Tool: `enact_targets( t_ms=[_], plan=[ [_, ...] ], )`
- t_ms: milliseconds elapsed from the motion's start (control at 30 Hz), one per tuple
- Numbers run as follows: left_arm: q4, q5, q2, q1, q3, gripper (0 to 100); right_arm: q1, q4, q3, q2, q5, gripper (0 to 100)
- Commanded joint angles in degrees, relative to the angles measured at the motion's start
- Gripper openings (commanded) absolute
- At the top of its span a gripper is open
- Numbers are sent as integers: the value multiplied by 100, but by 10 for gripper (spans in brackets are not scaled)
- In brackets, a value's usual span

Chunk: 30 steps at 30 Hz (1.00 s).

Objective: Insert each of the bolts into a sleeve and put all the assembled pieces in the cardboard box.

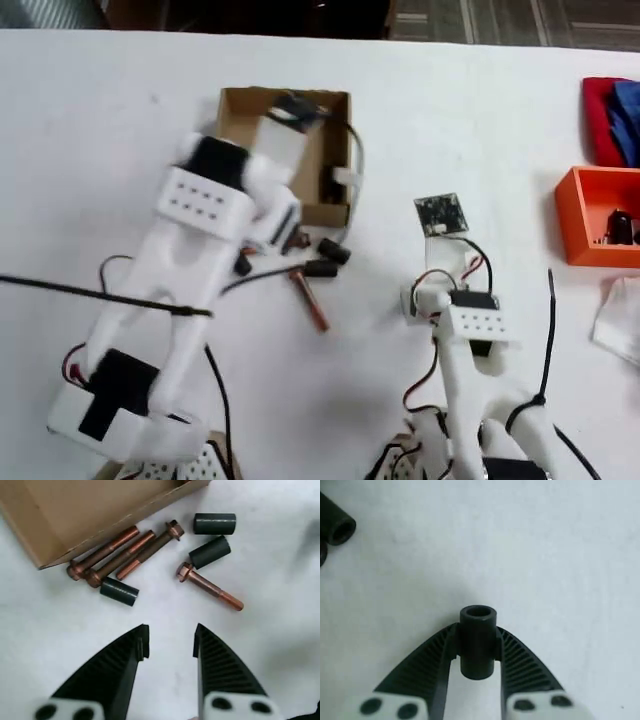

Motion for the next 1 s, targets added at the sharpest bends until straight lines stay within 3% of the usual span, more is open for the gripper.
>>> enact_targets(
  t_ms=[0, 67, 267, 533, 800, 967],
  plan=[
    [-202, 527, -35, 141, 180, 173, 92, -207, 149, -541, -35, 21],
    [-167, 1222, -35, 141, 295, 173, 84, -224, 299, -848, -35, 21],
    [-598, 4308, 18, 343, 822, 169, 66, -514, 765, -1516, -35, 21],
    [-1820, 4510, 9, 1204, 1974, 170, 66, -532, 826, -1640, -35, 21],
    [-3314, 5257, 9, 1240, 2976, 169, 66, -532, 835, -1640, -35, 21],
    [-3710, 5275, 9, 1187, 3310, 172, 66, -532, 835, -1640, -44, 21]
  ],
)
